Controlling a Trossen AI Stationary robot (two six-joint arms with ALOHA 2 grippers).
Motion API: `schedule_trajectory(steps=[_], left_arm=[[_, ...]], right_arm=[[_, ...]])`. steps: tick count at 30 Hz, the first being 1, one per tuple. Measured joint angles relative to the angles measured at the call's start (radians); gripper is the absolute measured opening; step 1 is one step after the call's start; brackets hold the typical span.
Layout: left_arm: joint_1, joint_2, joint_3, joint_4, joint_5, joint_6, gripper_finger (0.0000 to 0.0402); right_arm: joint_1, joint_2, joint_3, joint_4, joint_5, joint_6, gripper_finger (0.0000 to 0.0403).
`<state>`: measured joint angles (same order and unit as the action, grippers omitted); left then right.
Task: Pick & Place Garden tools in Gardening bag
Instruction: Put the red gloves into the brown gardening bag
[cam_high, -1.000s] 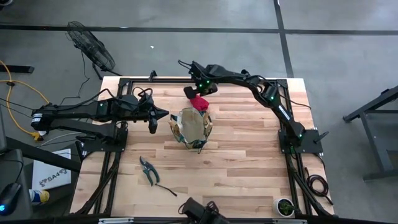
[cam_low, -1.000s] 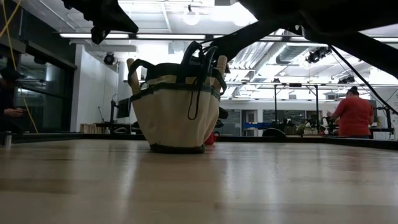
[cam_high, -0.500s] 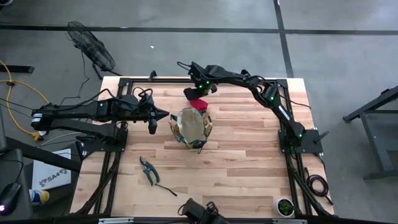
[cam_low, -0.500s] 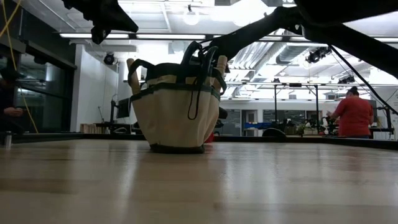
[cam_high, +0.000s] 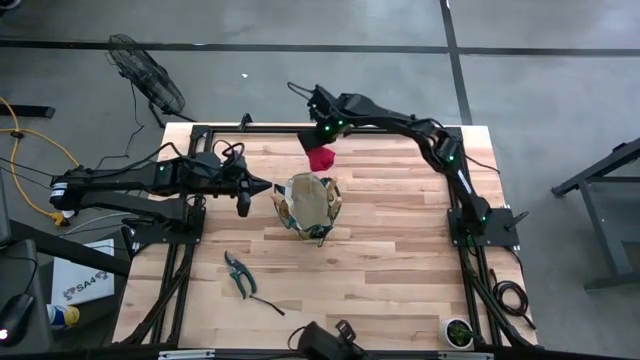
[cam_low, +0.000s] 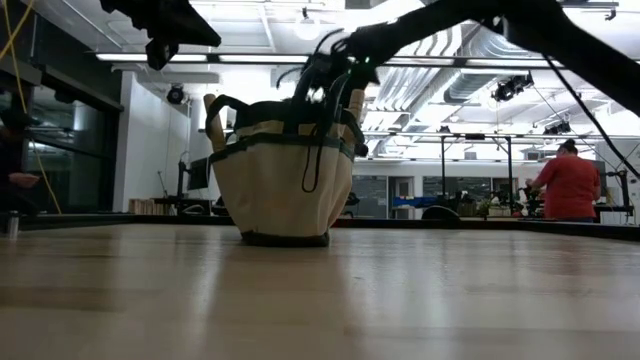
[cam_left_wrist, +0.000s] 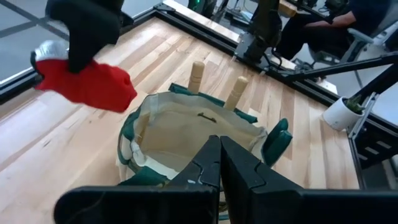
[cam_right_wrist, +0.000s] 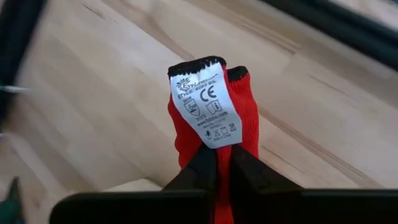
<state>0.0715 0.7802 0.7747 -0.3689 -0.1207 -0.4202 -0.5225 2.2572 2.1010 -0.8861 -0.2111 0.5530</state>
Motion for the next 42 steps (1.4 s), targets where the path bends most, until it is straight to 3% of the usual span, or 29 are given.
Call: schedule_trajectory(steps=[11, 18, 29, 42], left_arm=[[0.000, 0.000, 0.000, -0.001, -0.001, 0.003, 0.0000], [0.000, 0.000, 0.000, -0.001, -0.002, 0.022, 0.0000], [0.000, 0.000, 0.000, -0.003, -0.002, 0.031, 0.0000], [0.000, 0.000, 0.000, -0.031, -0.002, 0.031, 0.0000]], right_arm=[[0.020, -0.223, 0.000, -0.004, -0.042, 0.050, 0.0005], [0.104, -0.316, 0.001, 0.008, -0.056, 0.079, 0.0005], [0.283, -0.286, -0.001, -0.069, 0.168, 0.163, 0.0005], [0.405, -0.178, -0.009, -0.114, 0.221, 0.282, 0.0005]])
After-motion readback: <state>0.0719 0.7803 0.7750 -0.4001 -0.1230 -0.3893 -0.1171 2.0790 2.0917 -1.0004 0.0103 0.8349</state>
